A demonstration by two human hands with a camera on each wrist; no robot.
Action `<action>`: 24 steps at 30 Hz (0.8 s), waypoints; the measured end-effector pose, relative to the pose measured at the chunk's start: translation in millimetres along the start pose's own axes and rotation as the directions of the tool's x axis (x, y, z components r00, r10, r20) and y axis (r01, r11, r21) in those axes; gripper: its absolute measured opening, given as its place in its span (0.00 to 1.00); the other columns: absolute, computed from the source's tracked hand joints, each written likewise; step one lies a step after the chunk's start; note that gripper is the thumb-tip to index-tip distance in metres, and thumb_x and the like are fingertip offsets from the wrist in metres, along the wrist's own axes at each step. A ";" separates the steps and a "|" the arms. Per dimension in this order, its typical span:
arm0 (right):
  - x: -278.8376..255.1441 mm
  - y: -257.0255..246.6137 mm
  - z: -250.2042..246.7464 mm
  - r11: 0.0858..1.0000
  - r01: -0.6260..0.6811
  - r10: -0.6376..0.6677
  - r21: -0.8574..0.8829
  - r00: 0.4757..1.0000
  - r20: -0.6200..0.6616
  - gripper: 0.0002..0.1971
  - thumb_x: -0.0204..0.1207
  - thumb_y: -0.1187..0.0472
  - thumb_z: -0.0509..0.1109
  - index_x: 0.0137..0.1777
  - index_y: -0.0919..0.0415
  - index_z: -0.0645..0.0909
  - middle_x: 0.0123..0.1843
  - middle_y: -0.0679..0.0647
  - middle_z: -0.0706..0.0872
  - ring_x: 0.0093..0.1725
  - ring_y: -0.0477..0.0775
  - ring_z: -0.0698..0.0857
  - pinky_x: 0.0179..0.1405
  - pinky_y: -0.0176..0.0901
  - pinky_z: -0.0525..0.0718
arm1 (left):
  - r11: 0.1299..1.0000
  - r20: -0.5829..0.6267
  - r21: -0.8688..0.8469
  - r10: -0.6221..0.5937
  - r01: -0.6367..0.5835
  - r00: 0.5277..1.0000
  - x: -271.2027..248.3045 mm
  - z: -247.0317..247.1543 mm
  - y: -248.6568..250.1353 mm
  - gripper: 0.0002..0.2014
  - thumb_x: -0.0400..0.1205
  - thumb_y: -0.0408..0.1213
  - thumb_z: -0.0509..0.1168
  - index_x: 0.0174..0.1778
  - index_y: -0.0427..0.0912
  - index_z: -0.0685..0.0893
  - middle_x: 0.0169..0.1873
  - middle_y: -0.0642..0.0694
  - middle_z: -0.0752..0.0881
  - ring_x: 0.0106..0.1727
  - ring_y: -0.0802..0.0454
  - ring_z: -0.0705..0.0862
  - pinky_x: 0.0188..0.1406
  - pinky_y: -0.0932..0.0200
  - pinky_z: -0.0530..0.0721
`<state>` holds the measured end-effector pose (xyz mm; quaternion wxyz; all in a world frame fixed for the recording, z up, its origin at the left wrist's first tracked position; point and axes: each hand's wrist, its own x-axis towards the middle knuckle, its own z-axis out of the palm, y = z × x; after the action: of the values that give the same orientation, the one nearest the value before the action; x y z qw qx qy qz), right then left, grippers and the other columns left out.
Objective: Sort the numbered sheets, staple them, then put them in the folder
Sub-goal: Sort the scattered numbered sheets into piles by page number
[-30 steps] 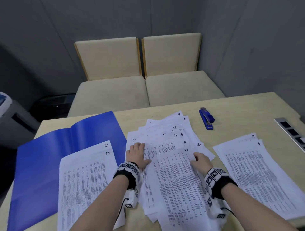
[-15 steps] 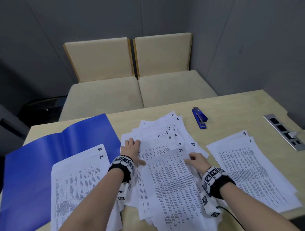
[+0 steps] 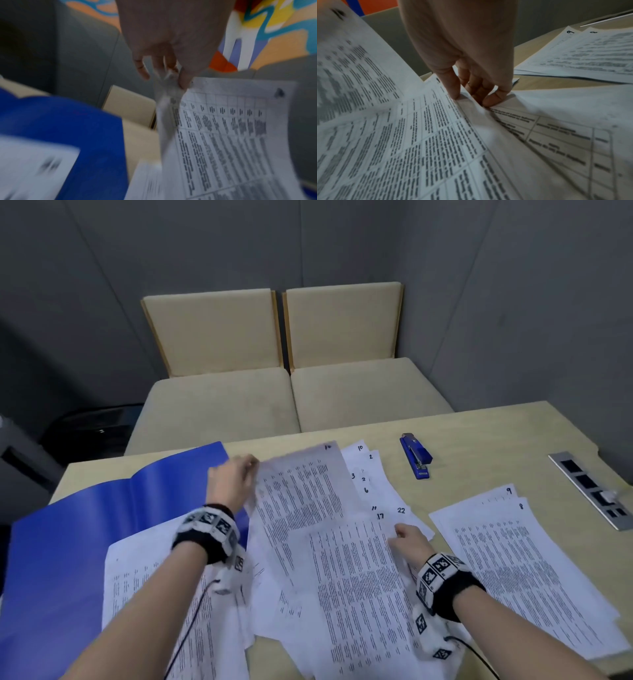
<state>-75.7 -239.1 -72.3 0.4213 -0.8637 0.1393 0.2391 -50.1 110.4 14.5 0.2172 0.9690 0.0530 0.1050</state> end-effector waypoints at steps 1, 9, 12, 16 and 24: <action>0.5 -1.1 0.1 1.000 -0.005 0.006 0.009 1.000 -0.019 0.19 0.69 0.74 0.61 0.30 0.56 0.54 0.30 0.52 0.55 0.31 0.50 0.55 0.36 0.45 0.50 | 0.999 -0.059 -0.011 0.030 -0.031 0.998 11.0 -16.8 -0.4 0.09 0.82 0.37 0.60 0.50 0.42 0.84 0.46 0.40 0.89 0.48 0.39 0.86 0.53 0.44 0.79; 11.1 1.9 -3.8 0.966 -0.079 0.095 0.246 0.994 -0.053 0.24 0.66 0.78 0.57 0.22 0.50 0.53 0.28 0.50 0.52 0.29 0.50 0.51 0.37 0.49 0.52 | 0.924 -0.163 -0.377 0.001 -0.064 0.987 75.7 -129.8 1.6 0.04 0.82 0.34 0.65 0.48 0.38 0.84 0.34 0.45 0.81 0.32 0.58 0.77 0.37 0.62 0.76; 2.4 -0.2 -2.0 0.909 -0.128 0.141 0.397 0.990 -0.005 0.27 0.68 0.81 0.57 0.13 0.55 0.63 0.21 0.51 0.61 0.22 0.50 0.61 0.28 0.43 0.59 | 0.899 0.083 -0.437 0.067 -0.024 0.994 73.1 -123.2 6.5 0.03 0.82 0.33 0.66 0.43 0.42 0.83 0.28 0.49 0.79 0.26 0.60 0.75 0.32 0.63 0.72; -14.4 -9.0 -3.5 0.861 -0.124 0.127 0.494 0.991 0.026 0.23 0.74 0.84 0.55 0.23 0.60 0.68 0.14 0.50 0.75 0.13 0.48 0.74 0.14 0.32 0.71 | 0.938 0.433 -0.343 0.198 -0.043 0.880 33.6 -53.5 31.5 0.06 0.80 0.40 0.66 0.37 0.53 0.82 0.33 0.46 0.83 0.31 0.59 0.79 0.39 0.59 0.77; -13.9 -10.6 -1.1 0.804 -0.182 0.144 0.566 0.983 0.112 0.08 0.77 0.78 0.60 0.46 0.69 0.79 0.40 0.62 0.86 0.35 0.57 0.83 0.32 0.43 0.81 | 0.975 0.627 -0.203 0.057 0.093 0.777 -40.1 68.4 51.3 0.08 0.82 0.35 0.62 0.50 0.43 0.86 0.40 0.48 0.83 0.38 0.51 0.82 0.44 0.59 0.81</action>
<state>-82.4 -232.9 -57.4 0.6439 -0.6734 0.2649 0.2486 -70.7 30.3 -31.0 0.3305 0.9171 -0.0253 -0.2217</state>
